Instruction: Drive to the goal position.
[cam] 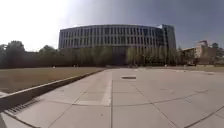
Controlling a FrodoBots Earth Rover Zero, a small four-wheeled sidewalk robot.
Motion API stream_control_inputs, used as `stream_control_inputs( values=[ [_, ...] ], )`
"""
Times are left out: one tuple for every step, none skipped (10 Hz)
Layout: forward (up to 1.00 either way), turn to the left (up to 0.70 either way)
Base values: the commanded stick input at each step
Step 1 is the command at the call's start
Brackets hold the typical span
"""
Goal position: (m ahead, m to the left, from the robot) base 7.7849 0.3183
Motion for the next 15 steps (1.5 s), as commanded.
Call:
stream_control_inputs(
  values=[
    [0.05, 0.00],
    [0.05, 0.00],
    [0.05, 0.00],
    [0.05, 0.00],
    [0.05, 0.00],
    [0.05, 0.00],
    [0.05, 0.00],
    [0.05, 0.00],
    [0.05, 0.00],
    [0.05, 0.00],
    [0.05, 0.00],
    [0.05, 0.00],
    [0.05, 0.00],
    [0.05, 0.00],
    [0.05, 0.00]
  ],
)
